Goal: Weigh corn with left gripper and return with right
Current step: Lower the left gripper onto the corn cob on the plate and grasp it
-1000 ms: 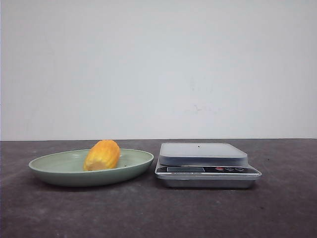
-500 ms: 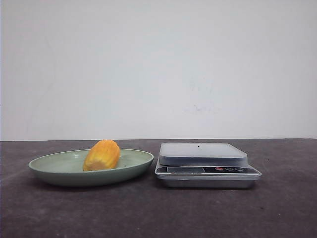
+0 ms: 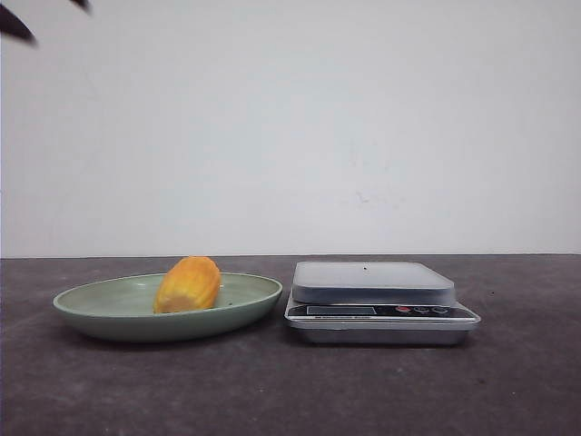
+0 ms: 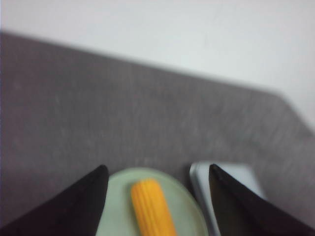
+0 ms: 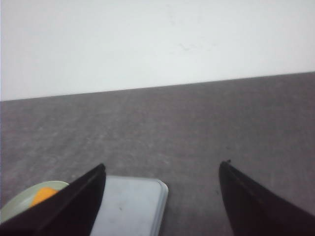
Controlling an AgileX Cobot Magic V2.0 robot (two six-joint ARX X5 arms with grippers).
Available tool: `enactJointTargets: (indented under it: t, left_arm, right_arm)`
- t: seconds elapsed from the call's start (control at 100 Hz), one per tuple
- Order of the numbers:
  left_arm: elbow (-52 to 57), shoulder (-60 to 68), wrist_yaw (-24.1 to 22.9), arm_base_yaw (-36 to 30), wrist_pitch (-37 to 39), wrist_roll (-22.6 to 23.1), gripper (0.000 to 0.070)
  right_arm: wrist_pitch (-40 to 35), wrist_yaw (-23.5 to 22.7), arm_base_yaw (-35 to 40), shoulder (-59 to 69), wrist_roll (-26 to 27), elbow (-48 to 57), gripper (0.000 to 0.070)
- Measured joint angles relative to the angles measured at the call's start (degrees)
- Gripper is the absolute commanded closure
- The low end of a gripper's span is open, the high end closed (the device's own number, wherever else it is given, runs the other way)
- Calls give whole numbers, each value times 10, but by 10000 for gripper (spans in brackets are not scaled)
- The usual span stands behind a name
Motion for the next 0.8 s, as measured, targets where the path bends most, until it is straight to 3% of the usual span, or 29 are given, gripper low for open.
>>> enactJointTargets:
  t: [0.16,0.34,0.8]
  left_arm:
    - [0,120,-50,-88,61,2,305]
    - [0,240,-90,-111,93,2,303]
    - [0,380,-93,-123,108,-15,301]
  right_arm:
    - [-5,0,5,1,0,1,221]
    - [-19,0,6,1,0,1,205]
    - [-30,0,6,1,-3,1,205]
